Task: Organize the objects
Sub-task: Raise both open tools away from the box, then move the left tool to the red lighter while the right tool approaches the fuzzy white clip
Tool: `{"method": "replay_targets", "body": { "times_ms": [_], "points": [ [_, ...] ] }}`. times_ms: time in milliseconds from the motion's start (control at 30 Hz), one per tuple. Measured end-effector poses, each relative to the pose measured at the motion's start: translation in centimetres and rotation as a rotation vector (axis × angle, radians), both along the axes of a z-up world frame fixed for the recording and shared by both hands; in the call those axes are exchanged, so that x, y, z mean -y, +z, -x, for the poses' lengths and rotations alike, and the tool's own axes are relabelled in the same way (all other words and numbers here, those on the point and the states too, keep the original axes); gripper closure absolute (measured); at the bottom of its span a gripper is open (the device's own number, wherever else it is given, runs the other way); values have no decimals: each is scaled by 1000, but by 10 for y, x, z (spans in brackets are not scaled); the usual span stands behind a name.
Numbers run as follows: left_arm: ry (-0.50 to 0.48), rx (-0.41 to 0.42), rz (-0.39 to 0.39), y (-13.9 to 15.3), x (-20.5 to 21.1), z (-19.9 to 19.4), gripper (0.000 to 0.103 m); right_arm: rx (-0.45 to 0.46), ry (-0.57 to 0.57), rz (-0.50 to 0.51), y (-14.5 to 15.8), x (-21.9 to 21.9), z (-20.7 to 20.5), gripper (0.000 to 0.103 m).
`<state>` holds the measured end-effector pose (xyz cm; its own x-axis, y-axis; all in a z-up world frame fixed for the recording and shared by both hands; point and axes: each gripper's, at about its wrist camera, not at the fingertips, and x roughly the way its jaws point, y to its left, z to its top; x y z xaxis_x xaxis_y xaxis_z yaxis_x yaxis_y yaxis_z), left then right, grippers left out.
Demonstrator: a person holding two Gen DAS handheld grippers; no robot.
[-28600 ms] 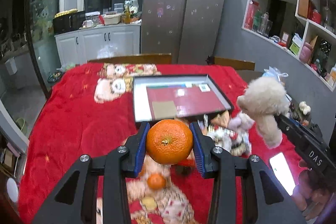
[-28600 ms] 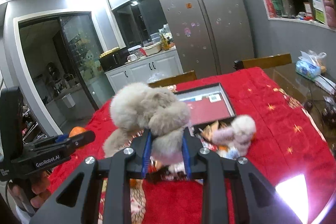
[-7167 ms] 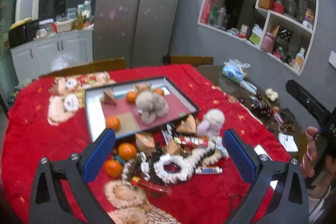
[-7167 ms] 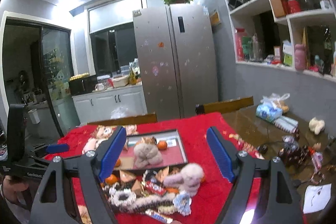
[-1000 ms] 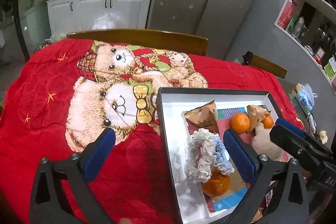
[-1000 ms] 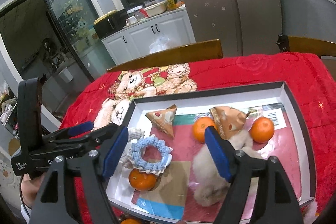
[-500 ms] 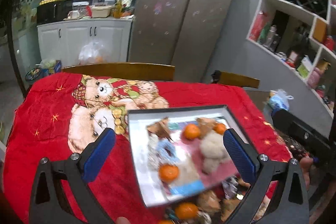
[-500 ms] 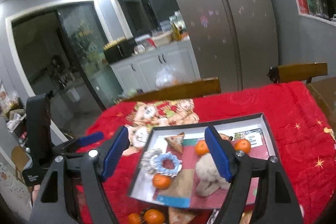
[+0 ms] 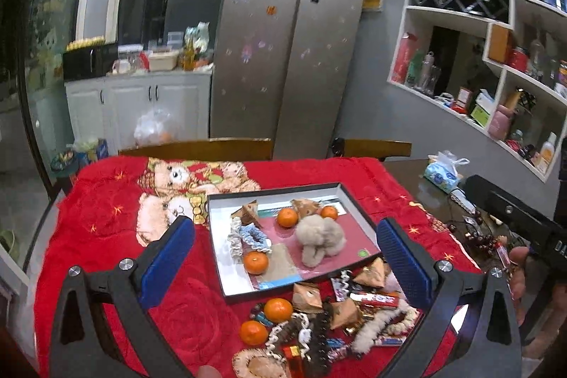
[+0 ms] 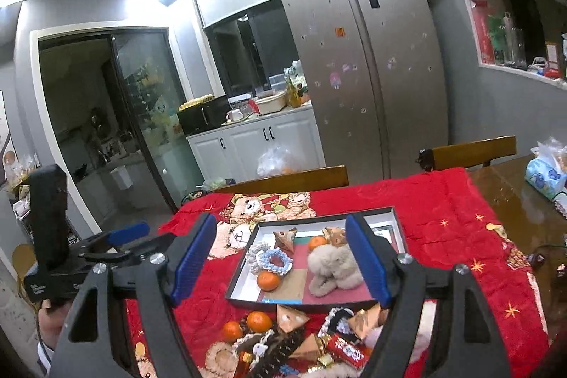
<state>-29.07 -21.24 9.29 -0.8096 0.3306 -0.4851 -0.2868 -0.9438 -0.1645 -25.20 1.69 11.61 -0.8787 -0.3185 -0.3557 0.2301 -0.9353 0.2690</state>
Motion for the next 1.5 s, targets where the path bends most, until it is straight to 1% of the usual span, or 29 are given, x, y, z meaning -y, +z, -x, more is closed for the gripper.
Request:
{"method": "replay_targets", "body": {
  "times_ms": [167,300,433,500,633,700,867,1033,1200,1367,1500],
  "points": [
    [-16,-41,9,8,-9,-30,0,-25,10,17,3,-5,-24,27],
    [-18,-48,19,5,-16,-43,0,-32,-11,-16,2,-4,-42,27],
    [-18,-32,-24,-4,-18,-51,0,-28,-28,-38,-5,-6,-51,27],
    [-17,-21,-35,-13,-18,-55,0,-14,-24,-46,-10,-6,-54,27],
    [-3,1,-16,-30,-21,-58,0,16,-41,-47,-25,-8,-57,27],
    [2,38,-22,-45,-19,-58,0,45,-49,-38,-35,-10,-55,27],
    [23,96,-12,-78,-16,-54,0,95,-47,-39,-60,-8,-52,27],
    [19,154,1,-107,-15,-49,0,155,-34,-24,-89,-4,-49,27],
    [13,206,21,-137,-18,-46,0,202,-56,-11,-114,-6,-46,27],
    [-4,243,38,-160,-26,-42,0,256,-70,21,-137,-12,-41,28],
    [-15,265,44,-172,-30,-40,0,308,-67,30,-156,-10,-34,29]
  ]
}}
